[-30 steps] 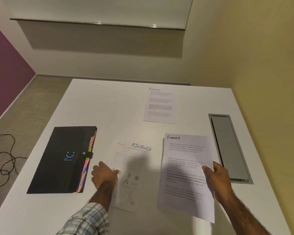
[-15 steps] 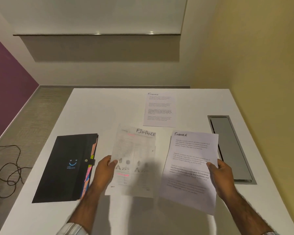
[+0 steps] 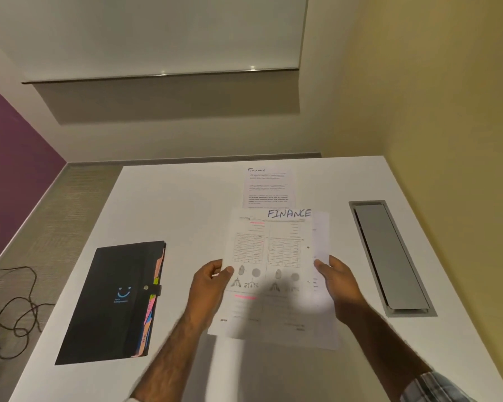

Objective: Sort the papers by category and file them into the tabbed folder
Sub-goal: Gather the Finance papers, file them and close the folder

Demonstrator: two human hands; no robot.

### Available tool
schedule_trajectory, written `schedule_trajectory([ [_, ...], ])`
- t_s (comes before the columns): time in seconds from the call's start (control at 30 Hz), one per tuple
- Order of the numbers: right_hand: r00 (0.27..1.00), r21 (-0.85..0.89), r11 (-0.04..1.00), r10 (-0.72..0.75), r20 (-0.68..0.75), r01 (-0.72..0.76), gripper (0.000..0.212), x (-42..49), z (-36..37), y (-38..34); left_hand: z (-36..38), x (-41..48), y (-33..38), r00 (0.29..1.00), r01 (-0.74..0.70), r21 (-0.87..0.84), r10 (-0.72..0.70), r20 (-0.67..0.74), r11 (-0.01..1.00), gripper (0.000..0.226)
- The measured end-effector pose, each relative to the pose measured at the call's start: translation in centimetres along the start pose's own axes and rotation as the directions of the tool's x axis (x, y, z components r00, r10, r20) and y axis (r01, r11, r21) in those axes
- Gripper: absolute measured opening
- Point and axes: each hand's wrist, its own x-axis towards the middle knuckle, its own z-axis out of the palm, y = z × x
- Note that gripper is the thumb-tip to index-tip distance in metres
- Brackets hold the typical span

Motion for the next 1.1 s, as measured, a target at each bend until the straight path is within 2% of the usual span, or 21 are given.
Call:
schedule_trajectory([
  [0.1,0.996,0.029,0.999,-0.028,0.080,0.026,0.028,-0.4,0.8,-0.5,0.1,-0.1,0.1,0.977,0.112,-0.143,-0.083,0.196,0.983,0.025],
  [0.17,0.984,0.023,0.998,-0.065,0.165,0.062,0.028,-0.9,1.4,-1.1,-0.2,-0.2,0.2,0.947,0.182,-0.176,-0.125,0.296,0.967,0.032],
  [0.27,0.941,-0.096,0.981,-0.134,0.311,0.171,0.027,-0.8,2.1,-1.4,-0.8,-0.2,0.2,0.906,0.241,-0.148,-0.168,0.389,0.959,0.042],
  [0.33,0.923,-0.182,0.954,-0.166,0.346,0.240,0.029,-0.4,2.8,-1.4,-1.5,0.2,-0.1,0.903,0.240,-0.134,-0.170,0.395,0.961,0.045],
  [0.4,0.946,-0.197,0.955,-0.161,0.280,0.221,0.027,0.5,3.7,-1.3,-2.4,0.6,-0.2,0.920,0.216,-0.140,-0.153,0.362,0.966,0.047],
  [0.5,0.993,-0.078,0.997,-0.001,0.117,0.010,0.041,3.5,5.8,-0.8,-4.1,1.4,-0.4,0.945,0.200,-0.156,-0.148,0.292,0.967,0.047],
  [0.53,0.998,-0.101,0.995,0.020,0.053,-0.015,0.038,5.2,6.4,-0.3,-4.9,1.8,-0.5,0.951,0.204,-0.171,-0.153,0.269,0.964,0.046],
  [0.57,1.000,-0.234,0.972,-0.025,-0.006,0.023,0.034,7.2,6.8,0.4,-5.7,2.3,-0.5,0.955,0.210,-0.191,-0.160,0.250,0.959,0.045],
  [0.6,0.994,-0.407,0.909,-0.105,-0.016,0.089,0.032,9.3,7.2,1.2,-6.5,2.7,-0.5,0.959,0.212,-0.209,-0.162,0.233,0.955,0.048],
  [0.67,0.977,-0.713,0.677,-0.204,0.059,0.185,0.035,13.2,8.0,2.3,-8.1,3.7,-0.5,0.967,0.210,-0.219,-0.169,0.192,0.953,0.051],
  [0.73,0.972,-0.865,0.461,-0.202,0.119,0.201,0.054,16.8,9.3,2.6,-9.5,4.6,-0.3,0.975,0.204,-0.238,-0.174,0.141,0.950,0.041],
  [0.83,0.964,-0.960,0.181,-0.198,0.177,0.213,0.084,21.6,11.9,2.5,-11.1,5.6,-0.1,0.969,0.238,-0.209,-0.217,0.120,0.948,0.038],
  [0.93,0.968,-0.975,0.089,-0.169,0.187,0.204,0.089,25.0,14.7,2.7,-12.4,6.4,0.1,0.963,0.265,-0.155,-0.254,0.086,0.952,0.029],
  [1.1,0.972,-0.980,-0.032,-0.124,0.201,0.198,0.101,26.2,17.3,5.0,-14.7,7.6,-0.6,0.949,0.316,-0.163,-0.312,0.050,0.935,0.031],
])
